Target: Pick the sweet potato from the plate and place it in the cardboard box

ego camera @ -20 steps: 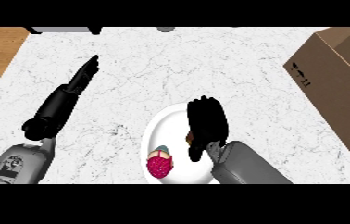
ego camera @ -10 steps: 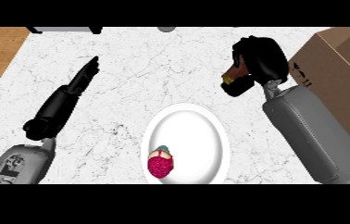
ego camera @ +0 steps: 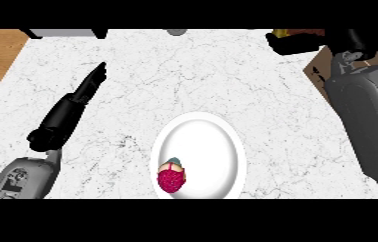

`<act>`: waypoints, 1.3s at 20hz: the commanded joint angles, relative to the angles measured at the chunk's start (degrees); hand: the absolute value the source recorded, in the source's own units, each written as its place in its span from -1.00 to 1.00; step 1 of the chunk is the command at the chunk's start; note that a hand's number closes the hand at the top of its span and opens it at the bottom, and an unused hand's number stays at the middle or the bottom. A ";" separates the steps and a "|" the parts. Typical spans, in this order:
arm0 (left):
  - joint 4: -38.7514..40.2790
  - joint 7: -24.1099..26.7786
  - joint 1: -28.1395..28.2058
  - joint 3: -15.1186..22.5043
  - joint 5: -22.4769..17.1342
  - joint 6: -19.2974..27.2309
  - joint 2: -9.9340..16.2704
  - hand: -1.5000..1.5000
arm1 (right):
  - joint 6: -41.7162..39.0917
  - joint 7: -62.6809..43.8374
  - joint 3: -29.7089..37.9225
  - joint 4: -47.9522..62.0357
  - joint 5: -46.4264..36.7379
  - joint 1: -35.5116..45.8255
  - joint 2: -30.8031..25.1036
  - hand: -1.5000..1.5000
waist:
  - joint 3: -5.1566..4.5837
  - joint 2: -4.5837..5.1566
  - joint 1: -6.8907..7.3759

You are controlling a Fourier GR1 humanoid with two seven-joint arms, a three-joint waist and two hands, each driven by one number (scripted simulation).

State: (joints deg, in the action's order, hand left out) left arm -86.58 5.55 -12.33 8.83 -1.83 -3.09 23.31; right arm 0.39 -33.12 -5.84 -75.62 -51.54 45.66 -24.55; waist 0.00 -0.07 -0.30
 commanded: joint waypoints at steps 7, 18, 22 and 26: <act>-4.30 -4.10 -0.27 -2.21 -1.00 -2.34 0.39 0.00 | 6.44 1.82 14.65 9.62 1.38 0.42 -8.27 1.00 | 0.02 0.10 0.78; -1.67 -1.68 -1.35 -1.93 1.08 -2.56 -1.50 0.00 | -8.58 15.58 20.05 32.15 6.75 -1.15 -20.54 1.00 | 0.08 0.47 1.21; -0.19 0.97 0.17 -2.13 1.77 -2.92 -2.26 0.00 | -14.73 21.13 20.54 38.09 7.39 0.14 -25.01 1.00 | 0.03 0.38 1.23; 0.13 -0.42 -2.47 -2.51 2.47 -2.51 -2.87 0.00 | -18.83 24.49 18.35 43.61 5.33 -0.79 -26.61 1.00 | 0.04 0.42 1.19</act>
State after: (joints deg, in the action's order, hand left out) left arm -85.84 6.00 -13.76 6.42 0.27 -5.85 21.20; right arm -13.59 -11.80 13.50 -36.60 -45.42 45.38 -48.50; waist 0.05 0.42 0.93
